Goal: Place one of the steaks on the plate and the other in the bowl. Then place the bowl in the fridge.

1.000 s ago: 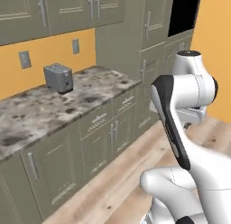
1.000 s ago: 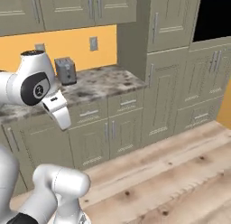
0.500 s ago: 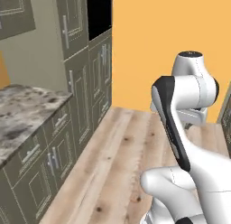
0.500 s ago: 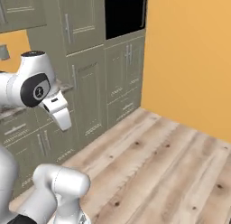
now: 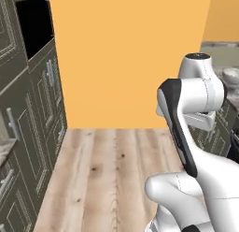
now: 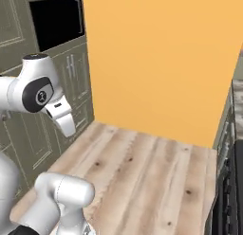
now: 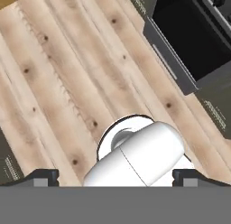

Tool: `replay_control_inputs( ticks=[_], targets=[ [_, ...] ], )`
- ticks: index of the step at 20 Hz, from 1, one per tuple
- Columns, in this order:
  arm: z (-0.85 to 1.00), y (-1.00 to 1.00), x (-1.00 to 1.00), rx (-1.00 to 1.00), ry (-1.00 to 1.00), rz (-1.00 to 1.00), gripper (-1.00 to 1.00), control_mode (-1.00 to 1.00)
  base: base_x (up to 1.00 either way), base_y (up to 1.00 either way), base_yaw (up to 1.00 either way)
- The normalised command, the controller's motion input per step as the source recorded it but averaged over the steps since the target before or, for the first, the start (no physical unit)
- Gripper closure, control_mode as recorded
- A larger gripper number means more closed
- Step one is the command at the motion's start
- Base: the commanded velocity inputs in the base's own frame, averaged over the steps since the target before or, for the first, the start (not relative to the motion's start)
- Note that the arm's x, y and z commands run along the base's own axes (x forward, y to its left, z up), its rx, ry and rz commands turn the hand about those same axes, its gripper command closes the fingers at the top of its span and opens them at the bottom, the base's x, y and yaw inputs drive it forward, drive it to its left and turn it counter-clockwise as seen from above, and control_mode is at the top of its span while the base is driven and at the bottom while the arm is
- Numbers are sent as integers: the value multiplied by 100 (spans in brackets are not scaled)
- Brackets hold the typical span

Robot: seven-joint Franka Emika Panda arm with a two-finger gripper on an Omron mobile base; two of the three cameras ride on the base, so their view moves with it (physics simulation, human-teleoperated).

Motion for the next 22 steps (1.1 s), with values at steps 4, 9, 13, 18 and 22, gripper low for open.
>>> replay_control_inputs(
  ticks=[4, 9, 13, 18, 22],
  targets=[
    [0, 0, 0, 0, 0, 0, -100, 100, 100, 14, -49],
    [0, 0, 0, 0, 0, 0, -100, 100, 100, 23, -50],
    [0, 0, 0, 0, 0, 0, -100, 100, 100, 40, -50],
    [0, 0, 0, 0, 0, 0, -100, 100, 100, 48, -49],
    [0, 0, 0, 0, 0, 0, -100, 100, 100, 52, -55]
  ],
)
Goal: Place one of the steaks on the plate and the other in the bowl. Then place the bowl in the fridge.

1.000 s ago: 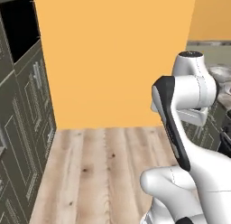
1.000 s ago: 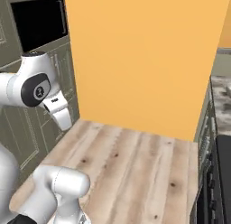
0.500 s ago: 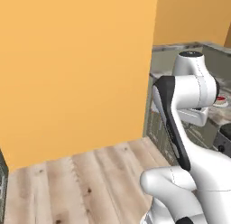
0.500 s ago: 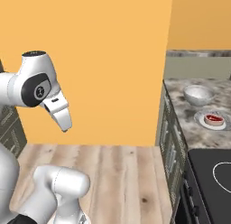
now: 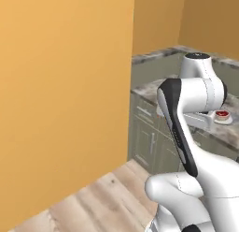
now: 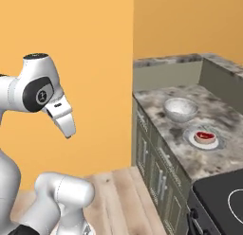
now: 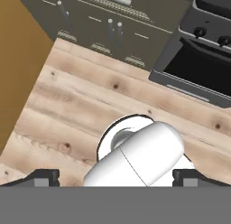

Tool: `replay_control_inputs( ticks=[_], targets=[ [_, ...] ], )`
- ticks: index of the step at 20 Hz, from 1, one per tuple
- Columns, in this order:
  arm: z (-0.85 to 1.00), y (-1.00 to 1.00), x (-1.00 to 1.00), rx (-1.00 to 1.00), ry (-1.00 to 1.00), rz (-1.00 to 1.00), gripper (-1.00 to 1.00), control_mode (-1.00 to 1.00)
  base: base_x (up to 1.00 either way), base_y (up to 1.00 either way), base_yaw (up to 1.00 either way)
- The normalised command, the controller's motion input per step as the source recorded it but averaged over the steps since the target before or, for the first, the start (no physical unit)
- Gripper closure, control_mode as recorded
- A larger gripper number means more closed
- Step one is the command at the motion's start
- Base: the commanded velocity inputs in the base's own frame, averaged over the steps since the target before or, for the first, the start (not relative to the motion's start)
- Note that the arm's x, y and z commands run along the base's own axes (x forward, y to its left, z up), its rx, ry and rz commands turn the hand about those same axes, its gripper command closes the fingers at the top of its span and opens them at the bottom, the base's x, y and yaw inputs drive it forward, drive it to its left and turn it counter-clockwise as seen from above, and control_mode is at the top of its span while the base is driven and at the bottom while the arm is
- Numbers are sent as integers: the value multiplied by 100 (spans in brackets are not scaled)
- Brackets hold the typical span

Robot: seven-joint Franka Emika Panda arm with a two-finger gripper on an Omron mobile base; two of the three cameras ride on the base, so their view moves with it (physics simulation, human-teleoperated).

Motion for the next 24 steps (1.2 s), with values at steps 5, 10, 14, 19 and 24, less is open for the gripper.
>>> replay_control_inputs(
  ticks=[5, 10, 14, 19, 24],
  targets=[
    [0, 0, 0, 0, 0, 0, -100, 100, 71, 47, -75],
    [0, 0, 0, 0, 0, 0, -100, 100, 55, 39, -80],
    [0, 0, 0, 0, 0, 0, -100, 100, 80, 38, -68],
    [0, 0, 0, 0, 0, 0, -100, 100, 99, 20, -48],
    [0, 0, 0, 0, 0, 0, -100, 100, 66, 1, -16]
  ],
)
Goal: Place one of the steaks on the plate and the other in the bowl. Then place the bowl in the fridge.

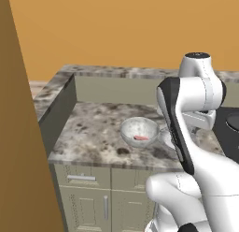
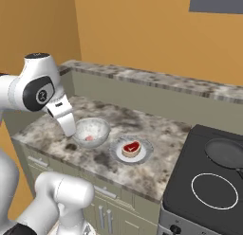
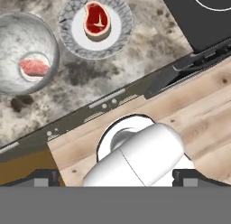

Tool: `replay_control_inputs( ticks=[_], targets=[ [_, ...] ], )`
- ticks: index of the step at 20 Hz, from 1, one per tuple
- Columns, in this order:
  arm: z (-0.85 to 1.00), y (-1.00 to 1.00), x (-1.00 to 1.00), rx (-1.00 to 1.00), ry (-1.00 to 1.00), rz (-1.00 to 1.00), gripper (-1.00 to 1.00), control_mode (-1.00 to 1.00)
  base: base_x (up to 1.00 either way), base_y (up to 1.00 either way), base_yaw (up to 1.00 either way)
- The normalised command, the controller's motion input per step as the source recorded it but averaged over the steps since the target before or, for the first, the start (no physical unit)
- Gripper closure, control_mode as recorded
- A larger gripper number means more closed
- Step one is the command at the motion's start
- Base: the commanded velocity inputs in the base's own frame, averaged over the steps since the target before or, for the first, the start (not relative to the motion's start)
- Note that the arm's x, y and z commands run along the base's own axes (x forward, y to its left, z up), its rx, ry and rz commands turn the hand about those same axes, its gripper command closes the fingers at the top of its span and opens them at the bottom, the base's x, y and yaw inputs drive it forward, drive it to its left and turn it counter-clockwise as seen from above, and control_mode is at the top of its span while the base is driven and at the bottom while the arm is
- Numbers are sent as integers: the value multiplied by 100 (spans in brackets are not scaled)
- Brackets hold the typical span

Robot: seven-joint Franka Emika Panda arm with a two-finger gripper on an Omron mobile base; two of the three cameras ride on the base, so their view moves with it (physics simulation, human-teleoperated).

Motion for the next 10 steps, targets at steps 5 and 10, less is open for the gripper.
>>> replay_control_inputs(
  ticks=[5, 10],
  targets=[
    [-1, 4, 9, 0, 0, -4, -100, -100, 39, 9, -14],
    [-3, 0, 56, 1, -1, 13, -100, -100, 0, 0, 0]
  ],
)
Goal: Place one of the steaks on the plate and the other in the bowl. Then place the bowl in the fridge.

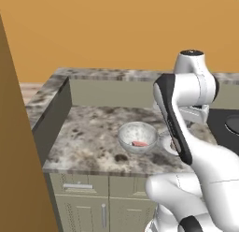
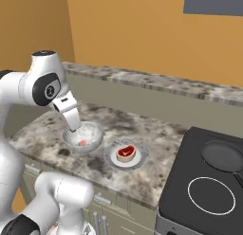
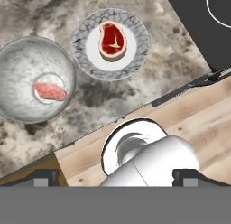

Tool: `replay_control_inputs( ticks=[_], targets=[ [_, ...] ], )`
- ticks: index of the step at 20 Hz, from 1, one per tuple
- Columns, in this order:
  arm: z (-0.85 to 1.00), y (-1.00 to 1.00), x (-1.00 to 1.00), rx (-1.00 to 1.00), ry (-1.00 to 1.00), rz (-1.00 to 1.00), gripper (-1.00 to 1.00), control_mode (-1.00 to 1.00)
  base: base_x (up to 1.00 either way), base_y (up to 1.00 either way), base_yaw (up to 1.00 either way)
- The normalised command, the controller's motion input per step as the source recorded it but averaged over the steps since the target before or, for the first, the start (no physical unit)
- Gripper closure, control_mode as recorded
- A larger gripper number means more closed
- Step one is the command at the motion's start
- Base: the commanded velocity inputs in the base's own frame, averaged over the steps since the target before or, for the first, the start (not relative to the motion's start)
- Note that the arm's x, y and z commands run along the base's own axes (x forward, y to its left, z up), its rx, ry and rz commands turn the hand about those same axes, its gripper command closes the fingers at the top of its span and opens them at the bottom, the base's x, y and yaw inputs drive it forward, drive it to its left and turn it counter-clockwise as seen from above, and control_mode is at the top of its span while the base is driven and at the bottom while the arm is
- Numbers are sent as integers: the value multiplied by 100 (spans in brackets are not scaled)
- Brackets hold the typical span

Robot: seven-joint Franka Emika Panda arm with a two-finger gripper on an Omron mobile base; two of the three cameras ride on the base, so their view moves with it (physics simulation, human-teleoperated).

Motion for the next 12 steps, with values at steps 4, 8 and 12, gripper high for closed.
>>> replay_control_inputs(
  ticks=[4, 8, 12],
  targets=[
    [-29, -26, 95, 18, 1, 60, -100, -100, 0, 0, 0],
    [-91, -40, 93, -3, 11, 48, -100, -100, 0, 0, 0],
    [-81, -53, 100, -4, 6, 27, -100, -100, 0, 0, 0]
  ],
)
